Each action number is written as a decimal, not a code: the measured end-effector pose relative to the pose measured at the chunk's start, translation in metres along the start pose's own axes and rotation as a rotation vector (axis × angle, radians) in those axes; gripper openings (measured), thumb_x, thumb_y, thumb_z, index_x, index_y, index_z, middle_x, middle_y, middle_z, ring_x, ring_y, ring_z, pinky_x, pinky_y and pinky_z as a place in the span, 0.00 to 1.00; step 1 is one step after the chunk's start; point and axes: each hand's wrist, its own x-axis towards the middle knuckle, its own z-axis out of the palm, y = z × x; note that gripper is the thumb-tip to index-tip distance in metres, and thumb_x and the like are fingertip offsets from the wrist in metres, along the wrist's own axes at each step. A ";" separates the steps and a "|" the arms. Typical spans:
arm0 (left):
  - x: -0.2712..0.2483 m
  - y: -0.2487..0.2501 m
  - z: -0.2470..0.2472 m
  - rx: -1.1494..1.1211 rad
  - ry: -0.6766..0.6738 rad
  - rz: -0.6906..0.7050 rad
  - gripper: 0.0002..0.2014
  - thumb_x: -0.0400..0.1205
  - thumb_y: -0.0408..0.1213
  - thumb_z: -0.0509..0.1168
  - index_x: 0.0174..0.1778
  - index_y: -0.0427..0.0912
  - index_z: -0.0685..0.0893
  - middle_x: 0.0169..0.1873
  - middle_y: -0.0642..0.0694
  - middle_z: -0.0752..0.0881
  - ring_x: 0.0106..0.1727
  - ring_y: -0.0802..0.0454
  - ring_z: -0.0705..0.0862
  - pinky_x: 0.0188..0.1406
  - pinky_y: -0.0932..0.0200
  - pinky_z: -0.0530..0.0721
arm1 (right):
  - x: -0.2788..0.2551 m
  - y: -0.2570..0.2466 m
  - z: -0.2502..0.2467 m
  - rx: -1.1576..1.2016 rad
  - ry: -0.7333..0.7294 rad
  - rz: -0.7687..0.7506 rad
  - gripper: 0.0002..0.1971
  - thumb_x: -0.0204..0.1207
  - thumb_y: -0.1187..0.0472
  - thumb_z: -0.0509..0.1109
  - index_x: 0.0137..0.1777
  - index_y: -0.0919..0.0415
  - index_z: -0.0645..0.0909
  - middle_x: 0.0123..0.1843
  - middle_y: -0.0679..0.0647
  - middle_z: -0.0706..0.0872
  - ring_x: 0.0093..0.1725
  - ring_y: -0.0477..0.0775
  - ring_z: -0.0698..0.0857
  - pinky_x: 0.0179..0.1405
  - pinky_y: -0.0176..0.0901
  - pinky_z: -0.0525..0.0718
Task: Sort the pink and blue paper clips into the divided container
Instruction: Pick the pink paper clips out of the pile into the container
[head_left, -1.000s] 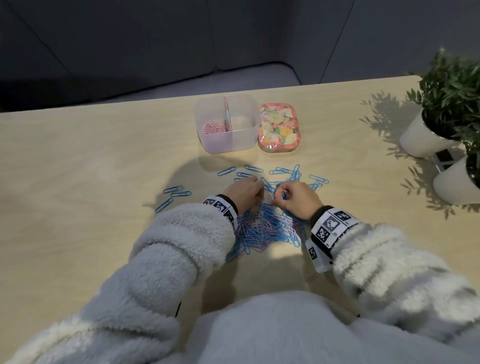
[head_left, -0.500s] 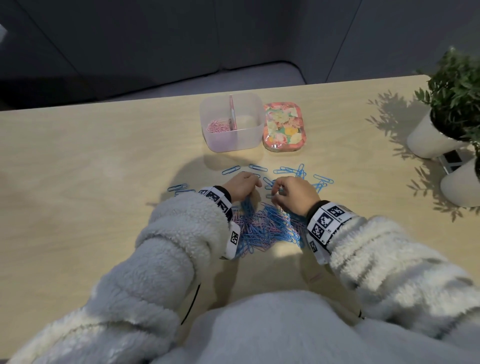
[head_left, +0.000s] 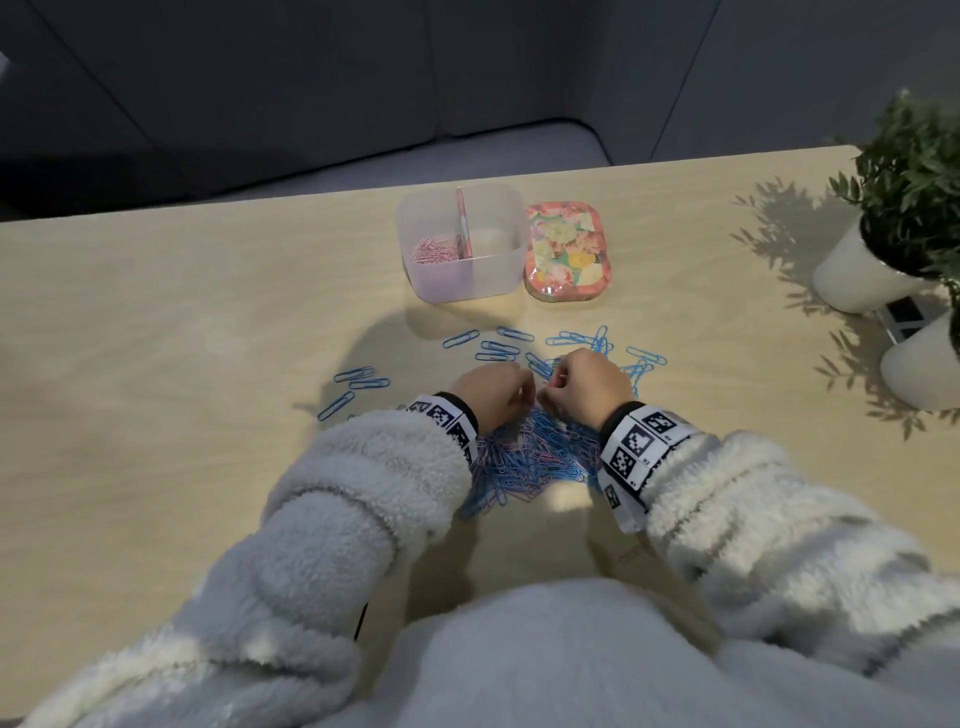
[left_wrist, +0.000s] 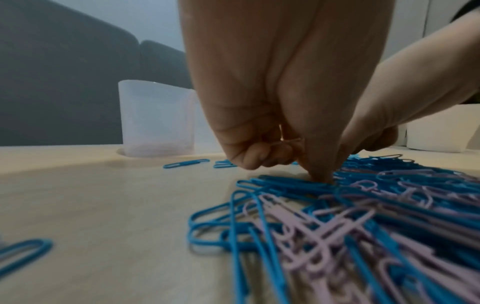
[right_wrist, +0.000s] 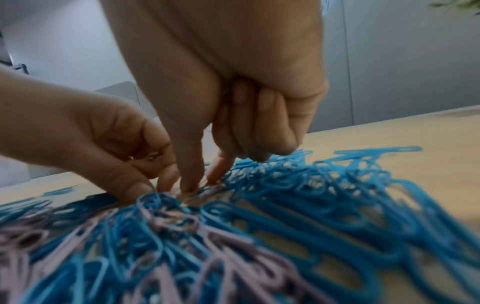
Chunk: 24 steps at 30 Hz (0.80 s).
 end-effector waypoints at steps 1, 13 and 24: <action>0.000 0.000 0.000 0.013 0.000 0.002 0.10 0.80 0.34 0.61 0.55 0.37 0.81 0.55 0.36 0.81 0.57 0.40 0.80 0.55 0.51 0.76 | 0.003 -0.001 0.001 0.034 -0.022 -0.001 0.05 0.66 0.61 0.71 0.31 0.57 0.81 0.31 0.53 0.83 0.38 0.58 0.83 0.38 0.41 0.75; -0.005 -0.013 -0.008 -0.518 0.142 -0.151 0.09 0.80 0.35 0.65 0.53 0.36 0.83 0.37 0.46 0.79 0.38 0.53 0.76 0.40 0.63 0.73 | -0.008 0.039 -0.033 0.857 -0.193 0.072 0.11 0.75 0.76 0.58 0.36 0.62 0.73 0.28 0.61 0.81 0.16 0.48 0.76 0.11 0.31 0.67; 0.000 0.022 0.003 -0.480 0.005 -0.188 0.15 0.81 0.39 0.63 0.29 0.44 0.68 0.26 0.49 0.71 0.30 0.51 0.70 0.31 0.59 0.68 | -0.017 0.015 -0.006 -0.127 0.001 -0.024 0.09 0.71 0.52 0.72 0.40 0.58 0.81 0.43 0.57 0.86 0.46 0.60 0.84 0.41 0.44 0.75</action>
